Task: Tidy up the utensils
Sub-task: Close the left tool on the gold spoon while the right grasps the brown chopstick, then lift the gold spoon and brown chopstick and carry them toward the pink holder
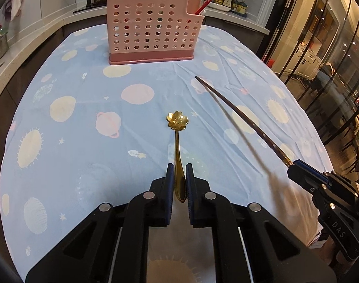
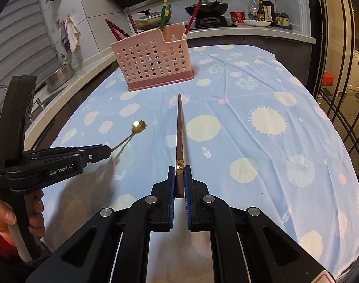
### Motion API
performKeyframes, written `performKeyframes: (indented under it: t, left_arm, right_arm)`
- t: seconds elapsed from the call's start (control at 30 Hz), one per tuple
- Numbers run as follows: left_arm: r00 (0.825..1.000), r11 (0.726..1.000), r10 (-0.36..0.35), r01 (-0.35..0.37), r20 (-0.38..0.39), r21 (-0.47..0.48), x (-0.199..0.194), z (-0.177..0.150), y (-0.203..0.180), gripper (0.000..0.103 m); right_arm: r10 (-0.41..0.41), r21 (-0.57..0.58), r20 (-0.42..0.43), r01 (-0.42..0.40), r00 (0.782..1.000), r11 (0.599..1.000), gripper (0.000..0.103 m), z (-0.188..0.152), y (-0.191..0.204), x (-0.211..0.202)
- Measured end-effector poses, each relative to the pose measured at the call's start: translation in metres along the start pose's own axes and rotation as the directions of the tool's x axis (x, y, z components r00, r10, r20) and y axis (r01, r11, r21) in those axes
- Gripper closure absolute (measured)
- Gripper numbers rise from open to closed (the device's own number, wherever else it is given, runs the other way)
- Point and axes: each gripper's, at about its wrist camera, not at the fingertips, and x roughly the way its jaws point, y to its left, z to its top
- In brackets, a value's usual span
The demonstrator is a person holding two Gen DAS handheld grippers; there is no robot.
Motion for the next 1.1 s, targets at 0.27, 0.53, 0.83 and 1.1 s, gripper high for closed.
performKeyframes:
  t: [0.27, 0.53, 0.83, 1.1]
  left_arm:
    - [0.997, 1.0, -0.024, 0.024, 0.068, 0.002, -0.027, 0.016, 0.0, 0.103]
    - [1.0, 1.0, -0.028, 0.028, -0.003, 0.001, -0.009, 0.0, -0.001, 0.091]
    - [0.997, 0.999, -0.034, 0.033, -0.072, -0.013, 0.012, -0.026, -0.002, 0.091]
    - [0.997, 0.999, -0.05, 0.05, -0.063, -0.004, 0.004, -0.024, -0.003, 0.092]
  right_arm:
    - [0.027, -0.006, 0.086, -0.027, 0.996, 1.0, 0.096, 0.028, 0.004, -0.022]
    - [0.022, -0.007, 0.098, -0.021, 0.995, 1.0, 0.096, 0.031, 0.005, -0.022]
    - [0.02, 0.012, 0.034, -0.021, 0.999, 1.0, 0.096, 0.01, 0.004, -0.011]
    - [0.021, 0.011, 0.037, -0.022, 0.999, 1.0, 0.096, 0.009, 0.004, -0.012]
